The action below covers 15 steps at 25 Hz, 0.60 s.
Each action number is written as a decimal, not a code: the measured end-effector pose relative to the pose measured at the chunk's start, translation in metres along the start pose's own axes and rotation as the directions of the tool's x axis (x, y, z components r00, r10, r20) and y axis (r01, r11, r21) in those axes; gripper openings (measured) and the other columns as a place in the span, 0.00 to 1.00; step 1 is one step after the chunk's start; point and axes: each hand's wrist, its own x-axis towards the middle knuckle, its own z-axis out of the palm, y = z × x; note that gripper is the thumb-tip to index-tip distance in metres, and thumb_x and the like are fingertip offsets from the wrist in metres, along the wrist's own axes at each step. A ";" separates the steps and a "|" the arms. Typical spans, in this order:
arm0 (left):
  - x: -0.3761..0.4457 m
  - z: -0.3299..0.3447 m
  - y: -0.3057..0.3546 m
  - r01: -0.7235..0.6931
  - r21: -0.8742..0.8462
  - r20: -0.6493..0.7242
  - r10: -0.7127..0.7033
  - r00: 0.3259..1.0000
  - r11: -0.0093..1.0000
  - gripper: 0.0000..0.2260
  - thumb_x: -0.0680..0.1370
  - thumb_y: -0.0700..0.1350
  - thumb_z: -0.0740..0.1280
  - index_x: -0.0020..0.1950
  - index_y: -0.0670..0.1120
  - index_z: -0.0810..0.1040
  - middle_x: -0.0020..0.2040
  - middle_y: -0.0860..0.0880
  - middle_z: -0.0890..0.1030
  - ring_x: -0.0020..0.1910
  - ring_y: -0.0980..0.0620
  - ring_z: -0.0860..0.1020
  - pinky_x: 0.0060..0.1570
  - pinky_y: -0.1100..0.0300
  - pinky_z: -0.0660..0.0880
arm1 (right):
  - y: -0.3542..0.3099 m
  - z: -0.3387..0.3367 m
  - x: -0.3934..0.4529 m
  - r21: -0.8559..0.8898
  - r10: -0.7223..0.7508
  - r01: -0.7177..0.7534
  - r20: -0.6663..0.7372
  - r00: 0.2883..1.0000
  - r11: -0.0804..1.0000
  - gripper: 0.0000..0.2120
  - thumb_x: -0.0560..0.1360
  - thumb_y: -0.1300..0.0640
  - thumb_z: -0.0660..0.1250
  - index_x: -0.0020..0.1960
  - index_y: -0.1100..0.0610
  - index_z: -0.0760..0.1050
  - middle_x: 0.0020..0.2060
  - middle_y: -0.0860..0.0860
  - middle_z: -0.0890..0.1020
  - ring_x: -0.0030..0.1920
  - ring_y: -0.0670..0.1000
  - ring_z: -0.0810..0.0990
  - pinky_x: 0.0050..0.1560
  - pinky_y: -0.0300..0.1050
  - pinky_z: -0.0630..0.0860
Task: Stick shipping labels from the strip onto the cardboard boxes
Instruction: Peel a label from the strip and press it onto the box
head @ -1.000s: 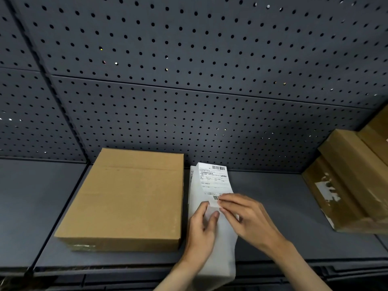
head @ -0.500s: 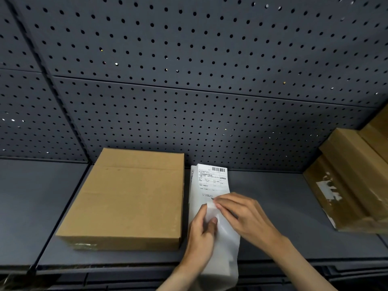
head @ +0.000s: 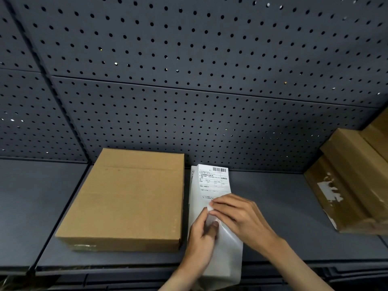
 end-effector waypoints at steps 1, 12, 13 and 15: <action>0.001 0.000 0.000 -0.004 -0.013 -0.005 0.004 1.000 1.000 0.15 0.80 0.32 0.63 0.61 0.48 0.78 0.57 0.54 0.84 0.61 0.61 0.78 0.59 0.71 0.70 | 0.000 0.001 0.000 0.017 0.009 -0.009 -0.001 1.000 1.000 0.14 0.82 0.50 0.67 0.57 0.57 0.86 0.52 0.48 0.86 0.51 0.46 0.84 0.49 0.46 0.83; 0.004 -0.002 -0.011 0.048 0.051 -0.061 -0.045 0.997 0.998 0.11 0.83 0.40 0.61 0.62 0.41 0.79 0.57 0.48 0.84 0.60 0.54 0.80 0.62 0.60 0.74 | -0.006 -0.007 0.006 0.099 0.110 -0.117 0.068 0.992 0.988 0.07 0.82 0.57 0.66 0.52 0.57 0.82 0.46 0.46 0.84 0.46 0.44 0.82 0.46 0.43 0.79; 0.004 -0.002 -0.010 0.046 0.040 -0.053 -0.044 0.998 0.998 0.08 0.83 0.38 0.61 0.57 0.41 0.80 0.52 0.51 0.85 0.54 0.57 0.81 0.55 0.64 0.74 | -0.006 -0.008 0.007 0.148 0.179 -0.185 0.055 0.982 0.972 0.06 0.82 0.58 0.66 0.50 0.56 0.82 0.44 0.43 0.83 0.44 0.42 0.81 0.44 0.40 0.78; 0.003 -0.003 -0.001 0.037 0.027 -0.042 -0.036 0.998 0.999 0.12 0.82 0.33 0.60 0.42 0.44 0.76 0.36 0.58 0.82 0.37 0.65 0.76 0.39 0.70 0.70 | -0.004 -0.012 0.014 0.285 0.357 -0.341 -0.003 0.934 0.896 0.06 0.81 0.61 0.69 0.45 0.55 0.81 0.38 0.39 0.81 0.38 0.40 0.79 0.40 0.33 0.73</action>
